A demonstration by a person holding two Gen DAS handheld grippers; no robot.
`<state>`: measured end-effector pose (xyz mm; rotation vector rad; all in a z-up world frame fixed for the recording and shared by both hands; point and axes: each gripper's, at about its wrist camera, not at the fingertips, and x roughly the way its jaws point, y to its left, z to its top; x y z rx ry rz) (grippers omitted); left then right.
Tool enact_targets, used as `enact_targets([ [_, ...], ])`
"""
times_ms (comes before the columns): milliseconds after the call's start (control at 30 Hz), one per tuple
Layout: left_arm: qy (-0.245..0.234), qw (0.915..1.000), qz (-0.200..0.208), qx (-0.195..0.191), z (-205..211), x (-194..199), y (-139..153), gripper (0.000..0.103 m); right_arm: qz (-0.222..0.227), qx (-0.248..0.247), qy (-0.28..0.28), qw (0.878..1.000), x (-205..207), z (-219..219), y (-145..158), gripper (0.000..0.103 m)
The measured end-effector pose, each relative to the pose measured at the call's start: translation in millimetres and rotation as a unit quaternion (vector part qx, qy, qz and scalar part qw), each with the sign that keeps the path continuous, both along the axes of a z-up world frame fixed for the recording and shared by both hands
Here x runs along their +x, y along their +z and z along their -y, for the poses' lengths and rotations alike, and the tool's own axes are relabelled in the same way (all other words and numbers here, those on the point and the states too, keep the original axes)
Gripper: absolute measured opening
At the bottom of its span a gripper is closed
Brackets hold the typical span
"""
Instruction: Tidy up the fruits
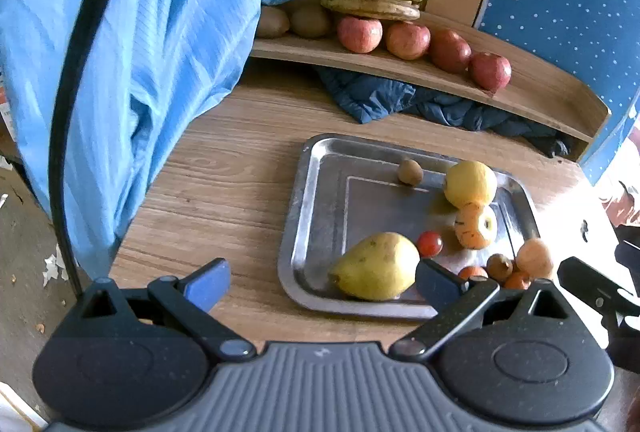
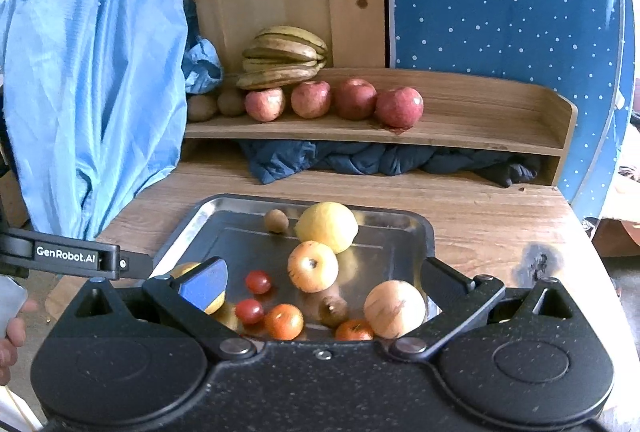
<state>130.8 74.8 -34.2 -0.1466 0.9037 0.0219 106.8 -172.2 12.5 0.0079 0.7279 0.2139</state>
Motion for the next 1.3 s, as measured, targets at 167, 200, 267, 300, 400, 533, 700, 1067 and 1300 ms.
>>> enact_targets([
  [167, -0.008, 0.9999, 0.01, 0.008, -5, -15, 5, 0.101, 0.004, 0.002, -0.007, 1.0, -18, -4, 4, 0.102],
  [200, -0.01, 0.9998, 0.012, 0.009, -6, -18, 6, 0.101, 0.004, 0.002, -0.008, 1.0, -22, -4, 5, 0.102],
  [267, -0.014, 0.9997, 0.018, 0.013, -5, -25, 8, 0.101, 0.003, 0.003, -0.011, 1.0, -29, -3, 5, 0.102],
  [300, -0.016, 0.9996, 0.019, 0.015, -5, -28, 8, 0.101, 0.003, 0.003, -0.013, 1.0, -33, -3, 5, 0.102],
  [400, -0.023, 0.9993, 0.022, 0.02, -4, -38, 9, 0.101, 0.005, 0.007, -0.015, 1.0, -43, -2, 4, 0.102],
  [533, -0.029, 0.999, 0.024, 0.023, -4, -49, 9, 0.101, 0.002, 0.008, -0.02, 1.0, -54, -2, 4, 0.102],
  [700, -0.036, 0.9987, 0.027, 0.024, -6, -59, 10, 0.101, 0.0, 0.007, -0.024, 1.0, -65, -5, 4, 0.102],
  [1067, -0.056, 0.9972, 0.041, 0.027, -14, -79, 9, 0.101, -0.008, 0.003, -0.031, 0.999, -90, -16, 2, 0.102],
  [1300, -0.06, 0.9968, 0.049, 0.022, -19, -88, 11, 0.101, -0.005, -0.003, -0.038, 0.999, -94, -18, 5, 0.102],
])
